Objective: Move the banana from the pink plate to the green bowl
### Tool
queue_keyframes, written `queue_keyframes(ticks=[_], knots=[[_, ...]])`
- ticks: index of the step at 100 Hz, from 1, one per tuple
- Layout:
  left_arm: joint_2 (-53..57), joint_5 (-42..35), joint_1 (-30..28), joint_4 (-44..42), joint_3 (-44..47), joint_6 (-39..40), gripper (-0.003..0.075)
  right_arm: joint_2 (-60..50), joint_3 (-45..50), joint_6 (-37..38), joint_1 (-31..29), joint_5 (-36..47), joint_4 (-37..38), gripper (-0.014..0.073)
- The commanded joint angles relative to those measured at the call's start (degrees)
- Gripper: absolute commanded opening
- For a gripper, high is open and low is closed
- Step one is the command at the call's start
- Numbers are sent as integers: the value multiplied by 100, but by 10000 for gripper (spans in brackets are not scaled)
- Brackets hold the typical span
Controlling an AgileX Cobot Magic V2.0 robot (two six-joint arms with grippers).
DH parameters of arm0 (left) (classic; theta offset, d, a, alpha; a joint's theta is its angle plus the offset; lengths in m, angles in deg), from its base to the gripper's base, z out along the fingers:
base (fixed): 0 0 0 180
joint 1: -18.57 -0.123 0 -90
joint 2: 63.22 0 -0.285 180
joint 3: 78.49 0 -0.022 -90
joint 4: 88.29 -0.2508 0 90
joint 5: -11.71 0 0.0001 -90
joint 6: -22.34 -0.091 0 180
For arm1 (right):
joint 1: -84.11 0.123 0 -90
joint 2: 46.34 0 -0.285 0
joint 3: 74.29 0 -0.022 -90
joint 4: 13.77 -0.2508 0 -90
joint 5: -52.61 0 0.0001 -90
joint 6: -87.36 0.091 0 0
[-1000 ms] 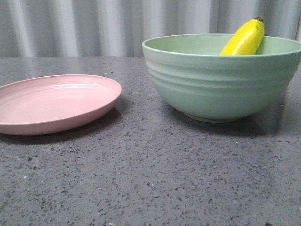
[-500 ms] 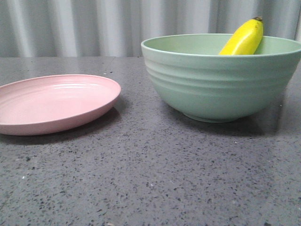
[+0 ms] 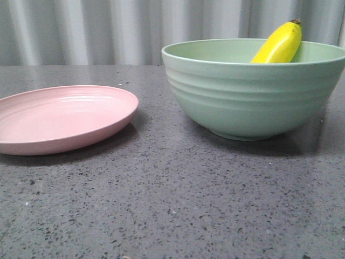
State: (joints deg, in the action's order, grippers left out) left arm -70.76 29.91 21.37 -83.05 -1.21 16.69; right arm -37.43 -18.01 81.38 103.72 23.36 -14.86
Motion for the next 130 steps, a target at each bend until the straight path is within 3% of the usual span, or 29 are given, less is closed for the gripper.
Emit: queue_keyframes(ticks=[1,18,28,52,64,72,85,108,130], knots=[[161,-392,-6,18,53,59,-20,84,-139,-41,-27,439,21,-64],[161,-392,-6,18,53,59,-20,84,-108,-41,-27,434,109,-64],[161,-392,-6,18,53,59,-20,84,135,-41,-318,751,248,-64],[161,-392,-6,18,53,59,-20,84,1461,96,-2108,3885,248,-64],[161,-392,-6,18,53,59,-20,84,1999,598,-2832,4626,248,-64],[161,-392,-6,18,53,59,-20,62,2288,870,-3059,4630,248,-64],[161,-392,-6,18,53,59,-20,-338,2274,881,-3090,3341,438,-64],[161,-392,-6,18,53,59,-20,-308,2274,881,-3090,1810,476,-64],[161,-392,-6,18,53,59,-20,-308,2274,881,-3090,1161,476,-64]])
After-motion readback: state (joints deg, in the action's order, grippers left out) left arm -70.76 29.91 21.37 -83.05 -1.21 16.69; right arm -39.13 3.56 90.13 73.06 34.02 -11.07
